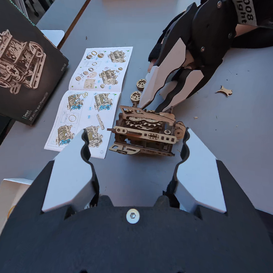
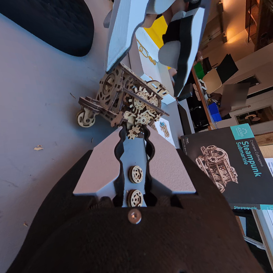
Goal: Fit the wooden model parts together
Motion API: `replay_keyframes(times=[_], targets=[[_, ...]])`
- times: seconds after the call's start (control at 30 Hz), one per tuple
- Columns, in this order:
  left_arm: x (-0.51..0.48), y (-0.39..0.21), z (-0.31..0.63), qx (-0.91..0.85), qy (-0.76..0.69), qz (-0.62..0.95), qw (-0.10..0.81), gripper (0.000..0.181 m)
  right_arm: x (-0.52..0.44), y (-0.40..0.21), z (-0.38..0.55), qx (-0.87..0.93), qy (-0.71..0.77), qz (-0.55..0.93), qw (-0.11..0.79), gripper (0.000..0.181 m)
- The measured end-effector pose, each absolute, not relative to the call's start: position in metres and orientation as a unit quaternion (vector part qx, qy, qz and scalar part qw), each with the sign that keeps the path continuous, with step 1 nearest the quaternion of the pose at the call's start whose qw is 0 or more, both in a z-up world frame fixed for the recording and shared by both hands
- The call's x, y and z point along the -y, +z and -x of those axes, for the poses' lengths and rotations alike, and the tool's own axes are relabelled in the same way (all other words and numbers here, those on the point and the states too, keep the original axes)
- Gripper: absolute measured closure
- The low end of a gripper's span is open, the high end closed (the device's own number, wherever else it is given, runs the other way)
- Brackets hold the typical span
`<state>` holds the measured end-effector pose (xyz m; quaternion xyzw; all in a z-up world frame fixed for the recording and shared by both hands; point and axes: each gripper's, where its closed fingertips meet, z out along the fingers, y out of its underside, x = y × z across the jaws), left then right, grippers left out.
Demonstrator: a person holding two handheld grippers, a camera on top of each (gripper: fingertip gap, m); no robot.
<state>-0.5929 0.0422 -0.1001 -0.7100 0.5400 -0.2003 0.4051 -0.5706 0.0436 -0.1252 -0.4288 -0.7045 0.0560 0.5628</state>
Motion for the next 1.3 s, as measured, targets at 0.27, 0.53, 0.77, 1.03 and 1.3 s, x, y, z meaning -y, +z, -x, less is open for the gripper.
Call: replay_keyframes(times=[0.27,0.53,0.77,1.03,1.3], targets=[[-0.034,-0.115,0.588,-0.528,-0.27,0.713,0.374,0.066,-0.044,-0.126,0.571,0.702,0.071,0.437,0.558,0.157],[-0.036,-0.123,0.58,-0.529,-0.273,0.696,0.401,0.078,-0.046,-0.128,0.57,0.703,0.073,0.44,0.554,0.156],[-0.041,-0.117,0.585,-0.465,-0.337,0.708,0.411,0.078,-0.047,-0.13,0.569,0.703,0.073,0.444,0.551,0.154],[-0.045,-0.111,0.597,-0.364,-0.424,0.739,0.376,0.078,-0.055,-0.114,0.566,0.666,0.098,0.465,0.575,0.154],[-0.058,-0.107,0.607,-0.265,-0.525,0.745,0.316,0.079,-0.05,-0.124,0.576,0.68,0.161,0.468,0.54,0.141]])
